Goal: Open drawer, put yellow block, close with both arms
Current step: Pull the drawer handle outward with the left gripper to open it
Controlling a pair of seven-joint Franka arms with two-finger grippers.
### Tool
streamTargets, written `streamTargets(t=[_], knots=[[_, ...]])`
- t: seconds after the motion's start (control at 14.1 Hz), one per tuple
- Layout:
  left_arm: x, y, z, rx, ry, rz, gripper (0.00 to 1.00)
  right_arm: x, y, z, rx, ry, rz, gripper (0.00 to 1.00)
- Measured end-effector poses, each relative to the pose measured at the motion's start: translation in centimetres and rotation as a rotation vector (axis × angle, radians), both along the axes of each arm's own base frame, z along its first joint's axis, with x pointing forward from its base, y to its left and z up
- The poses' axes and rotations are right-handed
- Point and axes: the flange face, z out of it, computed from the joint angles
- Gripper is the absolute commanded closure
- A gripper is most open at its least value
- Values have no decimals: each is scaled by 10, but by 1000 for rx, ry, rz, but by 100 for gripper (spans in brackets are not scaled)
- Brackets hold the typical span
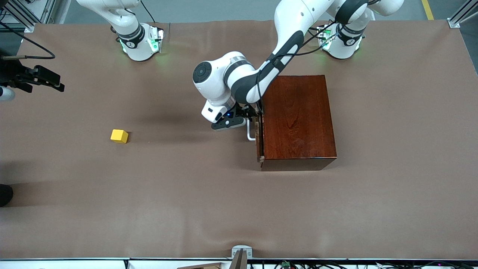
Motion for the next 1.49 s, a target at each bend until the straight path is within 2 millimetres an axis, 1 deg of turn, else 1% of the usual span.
streamTargets(t=[0.35,1.06,1.34,1.49], knots=[[-4,-17,7,-100,-66,72,0,0,0,0,-1,0,0,0],[-4,-37,23,-257,-123,193,0,3,-3,-5,-8,5,-4,0],[-4,-39,27,-288,-134,225,0,7,-15,-17,-9,32,-26,0],[-3,-43,34,-323,-139,241,0,10,-21,-23,-9,43,-38,0]])
